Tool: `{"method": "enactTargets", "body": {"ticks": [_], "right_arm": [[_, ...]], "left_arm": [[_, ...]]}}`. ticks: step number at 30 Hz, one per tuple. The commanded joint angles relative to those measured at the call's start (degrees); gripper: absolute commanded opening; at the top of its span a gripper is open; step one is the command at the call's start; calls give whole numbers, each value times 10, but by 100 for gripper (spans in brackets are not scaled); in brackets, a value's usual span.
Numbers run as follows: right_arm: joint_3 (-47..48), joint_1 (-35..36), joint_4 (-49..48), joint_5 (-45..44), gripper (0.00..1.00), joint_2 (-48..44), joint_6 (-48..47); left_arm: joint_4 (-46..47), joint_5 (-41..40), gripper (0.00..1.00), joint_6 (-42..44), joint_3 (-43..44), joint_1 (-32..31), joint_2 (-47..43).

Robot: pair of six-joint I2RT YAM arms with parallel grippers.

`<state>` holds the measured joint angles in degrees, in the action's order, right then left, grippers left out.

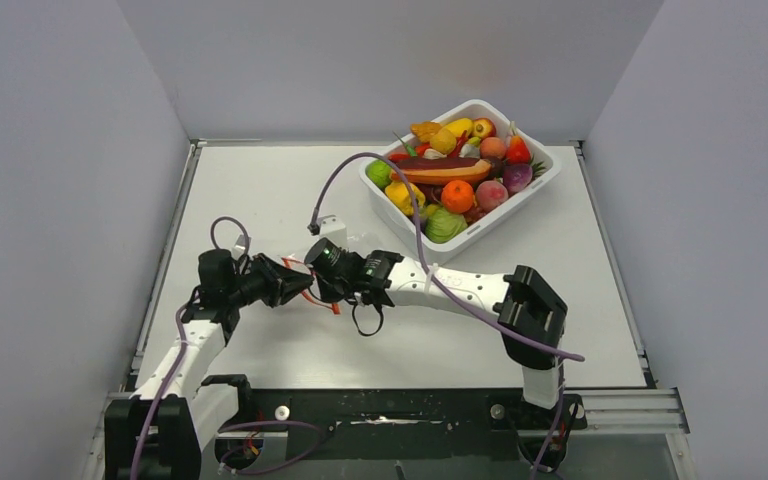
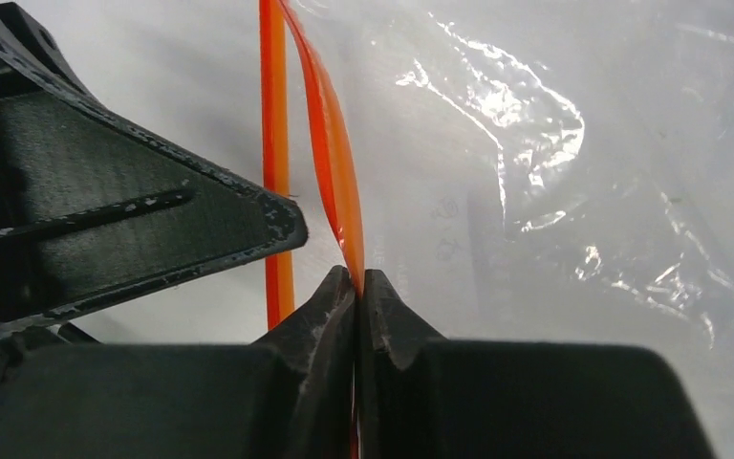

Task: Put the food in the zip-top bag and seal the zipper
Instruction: Pick up the zipper food storage bag at the center of the board, then open the zipper of the food storage bag.

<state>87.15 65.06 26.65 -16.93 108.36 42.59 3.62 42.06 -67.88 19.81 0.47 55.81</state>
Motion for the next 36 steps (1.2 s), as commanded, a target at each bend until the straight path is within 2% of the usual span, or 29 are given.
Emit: {"method": "enactTargets", "body": {"ticks": [1,7,12,14,19,23,36], "right_arm": [[-20,-7,-31,-57,0,-72,-5],[-62,-20,-57,-82,0,-112,17],[-95,-21,-103,-98,0,-147,24],[-106,-21,-122,-100,0,-157,22],[-116,-20,-152,-86,0,-163,14],[-112,-17,-163,-59,0,-154,0],[-110,0,-157,-57,0,-148,-12]], "left_arm": [[-141,-29,20,131,102,4,-11],[-279,-91,32,228,203,-3,-33],[-310,-109,41,247,218,-4,-53],[-287,-81,44,233,197,-3,-53],[-116,23,49,122,104,-4,-59],[-14,62,49,53,59,-3,-71],[119,87,51,-25,23,-3,-86]]}}
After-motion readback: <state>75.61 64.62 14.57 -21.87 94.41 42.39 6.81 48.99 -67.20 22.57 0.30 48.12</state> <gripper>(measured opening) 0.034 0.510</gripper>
